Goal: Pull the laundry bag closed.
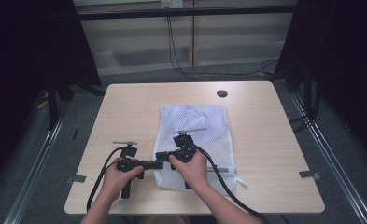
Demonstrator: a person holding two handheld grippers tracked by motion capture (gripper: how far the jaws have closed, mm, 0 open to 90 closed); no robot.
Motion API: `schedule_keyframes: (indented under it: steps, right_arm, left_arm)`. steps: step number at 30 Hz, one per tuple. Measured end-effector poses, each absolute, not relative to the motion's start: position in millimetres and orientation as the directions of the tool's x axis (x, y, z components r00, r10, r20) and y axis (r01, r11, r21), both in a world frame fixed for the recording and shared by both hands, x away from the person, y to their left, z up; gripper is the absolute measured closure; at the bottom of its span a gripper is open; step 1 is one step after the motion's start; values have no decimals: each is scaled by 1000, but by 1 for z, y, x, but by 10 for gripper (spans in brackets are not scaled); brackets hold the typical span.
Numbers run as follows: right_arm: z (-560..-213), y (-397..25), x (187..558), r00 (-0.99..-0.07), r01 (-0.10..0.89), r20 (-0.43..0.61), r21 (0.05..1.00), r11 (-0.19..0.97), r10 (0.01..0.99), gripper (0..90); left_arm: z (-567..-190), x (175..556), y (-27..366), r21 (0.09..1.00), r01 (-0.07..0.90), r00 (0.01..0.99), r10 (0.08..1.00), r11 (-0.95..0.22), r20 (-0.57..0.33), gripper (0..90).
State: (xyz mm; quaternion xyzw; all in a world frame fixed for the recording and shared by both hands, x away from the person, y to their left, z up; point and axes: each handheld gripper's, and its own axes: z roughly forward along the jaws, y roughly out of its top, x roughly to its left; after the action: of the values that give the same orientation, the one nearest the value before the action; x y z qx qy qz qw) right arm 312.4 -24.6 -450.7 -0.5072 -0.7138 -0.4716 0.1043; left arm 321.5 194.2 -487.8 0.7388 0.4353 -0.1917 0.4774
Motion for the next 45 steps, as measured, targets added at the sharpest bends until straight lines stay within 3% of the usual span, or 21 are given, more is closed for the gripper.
schedule_keyframes:
  steps: [45]
  right_arm:
    - [-453, -45, 313, -462, 830, 632, 556, 52, 623, 877]
  left_arm:
    - [-483, 321, 197, 507, 847, 516, 483, -162, -708, 884]
